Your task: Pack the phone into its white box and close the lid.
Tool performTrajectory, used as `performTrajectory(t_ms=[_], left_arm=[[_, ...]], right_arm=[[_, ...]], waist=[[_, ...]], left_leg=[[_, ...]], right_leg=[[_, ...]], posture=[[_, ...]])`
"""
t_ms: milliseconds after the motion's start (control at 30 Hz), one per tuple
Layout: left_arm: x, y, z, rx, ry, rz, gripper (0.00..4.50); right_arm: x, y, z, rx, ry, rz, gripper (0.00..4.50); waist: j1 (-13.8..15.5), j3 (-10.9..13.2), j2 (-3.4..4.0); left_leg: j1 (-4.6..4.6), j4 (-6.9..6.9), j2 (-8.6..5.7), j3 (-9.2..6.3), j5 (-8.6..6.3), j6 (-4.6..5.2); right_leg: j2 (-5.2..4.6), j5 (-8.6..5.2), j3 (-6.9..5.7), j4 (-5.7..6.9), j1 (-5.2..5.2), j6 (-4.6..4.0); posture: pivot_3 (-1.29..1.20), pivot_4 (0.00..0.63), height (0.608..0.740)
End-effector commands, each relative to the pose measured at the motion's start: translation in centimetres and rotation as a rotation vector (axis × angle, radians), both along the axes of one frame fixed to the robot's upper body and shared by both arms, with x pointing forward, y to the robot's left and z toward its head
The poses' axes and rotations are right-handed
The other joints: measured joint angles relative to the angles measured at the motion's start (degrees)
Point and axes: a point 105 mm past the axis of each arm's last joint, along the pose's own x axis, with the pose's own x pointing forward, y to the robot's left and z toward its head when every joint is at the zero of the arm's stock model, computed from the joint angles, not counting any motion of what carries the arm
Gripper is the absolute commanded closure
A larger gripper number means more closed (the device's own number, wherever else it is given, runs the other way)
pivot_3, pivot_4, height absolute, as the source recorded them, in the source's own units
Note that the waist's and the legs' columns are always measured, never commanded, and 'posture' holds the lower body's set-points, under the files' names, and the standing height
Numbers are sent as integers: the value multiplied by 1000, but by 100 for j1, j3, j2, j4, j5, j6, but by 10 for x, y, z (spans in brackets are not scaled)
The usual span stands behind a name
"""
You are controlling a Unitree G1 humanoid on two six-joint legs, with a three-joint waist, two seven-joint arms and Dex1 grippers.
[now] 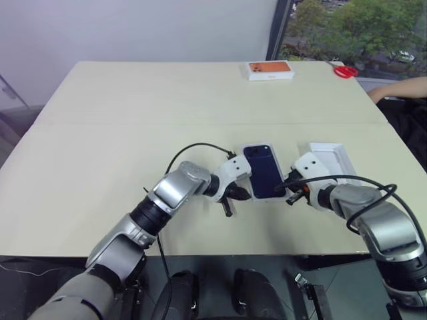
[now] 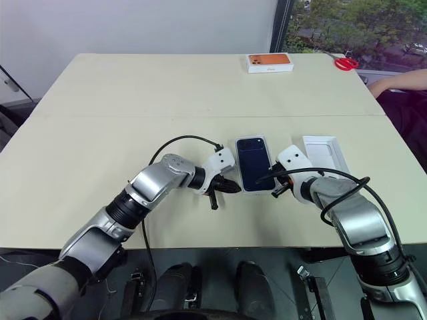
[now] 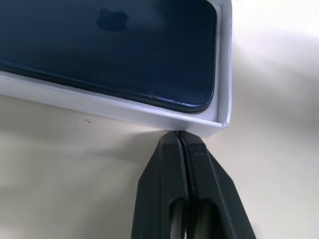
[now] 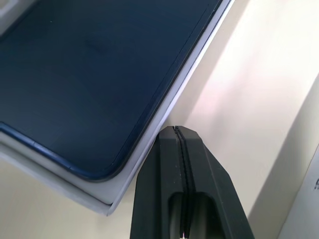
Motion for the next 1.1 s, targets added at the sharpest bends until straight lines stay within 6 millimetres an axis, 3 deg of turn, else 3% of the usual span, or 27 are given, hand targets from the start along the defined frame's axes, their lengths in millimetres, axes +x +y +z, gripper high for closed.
performTrajectory(t_ms=[33,400,833,933,1100], left_arm=[[-18,-10,20,-86,-3,-103,4441],[-35,-2,19,-79,49,-149,4441],[-22,13,19,-68,46,-80,4441],[-18,19,21,-75,45,-57,4500],[-19,33,33,-112,25,-47,4500]], right_arm=[[-22,28,4,48,22,155,4500],[-39,32,-4,49,68,171,4500],[-35,18,-6,39,79,98,4500],[-36,15,-4,42,77,94,3665],[-30,-2,14,0,14,54,1226]], waist=[[0,0,0],[1,0,0],[1,0,0],[0,0,0],[1,0,0]], left_leg=[[0,0,1,-1,0,1],[1,2,1,-1,0,1],[2,2,1,-1,0,1],[2,2,1,-1,0,1],[2,2,1,-1,0,1]], right_leg=[[1,0,0,0,0,0],[0,-1,0,0,0,-1],[1,-1,0,1,1,-1],[1,-1,0,1,1,-1],[1,-1,0,2,1,0]], posture=[[0,150,740],[0,150,740],[0,150,740],[0,150,740],[0,150,740]])
